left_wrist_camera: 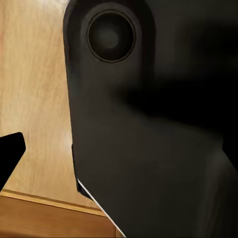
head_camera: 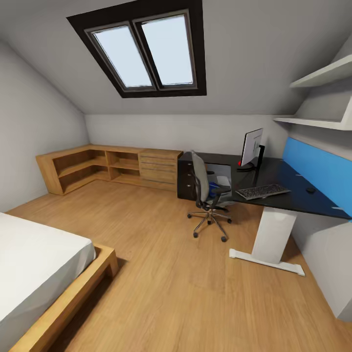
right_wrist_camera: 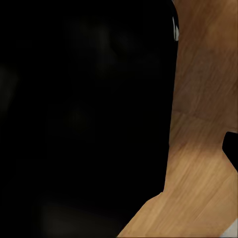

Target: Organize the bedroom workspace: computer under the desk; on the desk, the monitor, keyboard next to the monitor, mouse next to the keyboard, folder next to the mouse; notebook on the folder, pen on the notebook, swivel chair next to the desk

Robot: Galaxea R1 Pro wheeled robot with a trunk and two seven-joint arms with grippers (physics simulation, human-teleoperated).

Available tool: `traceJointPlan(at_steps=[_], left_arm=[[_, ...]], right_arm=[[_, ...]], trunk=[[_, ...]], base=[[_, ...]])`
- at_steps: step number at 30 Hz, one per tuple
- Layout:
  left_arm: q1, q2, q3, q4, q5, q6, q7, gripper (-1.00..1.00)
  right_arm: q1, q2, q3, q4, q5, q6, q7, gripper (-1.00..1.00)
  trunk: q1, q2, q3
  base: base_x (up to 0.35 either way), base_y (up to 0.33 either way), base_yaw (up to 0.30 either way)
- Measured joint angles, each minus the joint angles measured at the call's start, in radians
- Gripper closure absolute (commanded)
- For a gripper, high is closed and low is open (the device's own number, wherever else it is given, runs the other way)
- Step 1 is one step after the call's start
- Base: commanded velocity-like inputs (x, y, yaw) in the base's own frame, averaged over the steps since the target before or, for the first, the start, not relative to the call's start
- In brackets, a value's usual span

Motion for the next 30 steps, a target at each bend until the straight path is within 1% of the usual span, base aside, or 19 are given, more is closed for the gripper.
traceJointPlan(at_steps=[2,4,7,10,15,30], left_arm=[[0.005,-0.009,0.010,-0.010,0.010,-0.010,-0.003,-1.00],[0.004,-0.012,0.006,-0.021,0.019,-0.021,-0.003,-1.00],[0.002,-0.025,-0.005,-0.029,0.004,-0.023,-0.003,-1.00],[0.001,-0.032,-0.009,-0.025,-0.007,-0.008,-0.003,-1.00],[0.001,-0.035,-0.011,-0.023,-0.009,0.018,-0.003,-1.00],[0.001,-0.034,-0.007,-0.024,-0.005,0.021,0.004,-1.00]], right_arm=[[-0.011,0.011,-0.002,0.005,0.002,-0.010,-0.005,-1.00],[-0.022,0.022,-0.002,0.007,0.002,-0.020,-0.005,-1.00],[-0.039,0.037,-0.003,0.012,-0.001,-0.020,-0.005,-1.00],[-0.042,0.037,-0.005,0.015,-0.001,-0.004,-0.005,-1.00],[-0.043,0.037,-0.003,0.016,0.000,0.022,-0.006,-1.00],[-0.044,0.036,0.001,0.014,0.001,0.009,-0.004,-1.00]], trunk=[[-0.007,0.014,0.007],[-0.015,0.028,0.013],[-0.027,0.049,0.022],[-0.038,0.070,0.032],[-0.057,0.105,0.047],[-0.115,0.210,0.094]], base=[[0.000,0.000,0.000],[0.000,0.000,0.000],[0.000,0.000,0.000],[0.000,0.000,0.000],[0.000,0.000,0.000],[0.000,0.000,-0.005]])
